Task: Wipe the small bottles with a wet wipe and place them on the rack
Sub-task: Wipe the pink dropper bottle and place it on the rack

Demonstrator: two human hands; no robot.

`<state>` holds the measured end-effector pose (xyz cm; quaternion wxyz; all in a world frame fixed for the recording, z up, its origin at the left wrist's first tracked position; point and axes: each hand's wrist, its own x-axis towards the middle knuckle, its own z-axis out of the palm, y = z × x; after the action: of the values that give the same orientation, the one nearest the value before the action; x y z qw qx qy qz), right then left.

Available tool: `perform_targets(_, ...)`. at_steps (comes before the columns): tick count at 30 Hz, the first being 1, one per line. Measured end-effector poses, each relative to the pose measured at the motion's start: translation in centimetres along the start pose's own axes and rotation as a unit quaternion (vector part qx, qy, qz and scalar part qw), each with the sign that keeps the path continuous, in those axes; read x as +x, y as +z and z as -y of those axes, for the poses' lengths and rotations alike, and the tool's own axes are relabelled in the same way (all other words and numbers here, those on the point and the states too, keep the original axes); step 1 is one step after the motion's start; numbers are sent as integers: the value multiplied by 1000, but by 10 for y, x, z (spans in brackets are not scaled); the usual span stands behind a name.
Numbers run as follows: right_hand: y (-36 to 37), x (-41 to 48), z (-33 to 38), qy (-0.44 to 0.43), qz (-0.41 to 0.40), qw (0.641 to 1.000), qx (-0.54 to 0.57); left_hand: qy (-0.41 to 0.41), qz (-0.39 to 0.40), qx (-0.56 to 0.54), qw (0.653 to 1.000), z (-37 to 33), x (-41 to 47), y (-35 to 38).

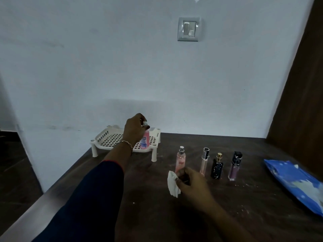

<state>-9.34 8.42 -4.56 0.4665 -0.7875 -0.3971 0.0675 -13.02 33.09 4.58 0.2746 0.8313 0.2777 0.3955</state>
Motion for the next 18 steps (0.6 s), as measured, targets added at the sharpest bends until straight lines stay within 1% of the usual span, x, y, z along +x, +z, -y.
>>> perform_targets(2, -1, 2, 1, 2, 9, 1000, 13, -7, 15, 6, 1000, 2, 0, 7)
perform_targets(8, -6, 1, -3, 26, 12, 998, 58, -12, 26, 35, 999, 3, 3, 9)
perform_targets(11, -11, -5, -4, 26, 2, 997, 67, -4, 17, 53, 998, -6, 2, 2)
perform_targets(15, -20, -17, -4, 40, -24, 995, 87, 29, -10, 78, 996, -35, -7, -1)
perform_targets(18, -30, -29, -3, 66, -36, 991, 110, 48, 8, 88, 995, -71, -22, 7)
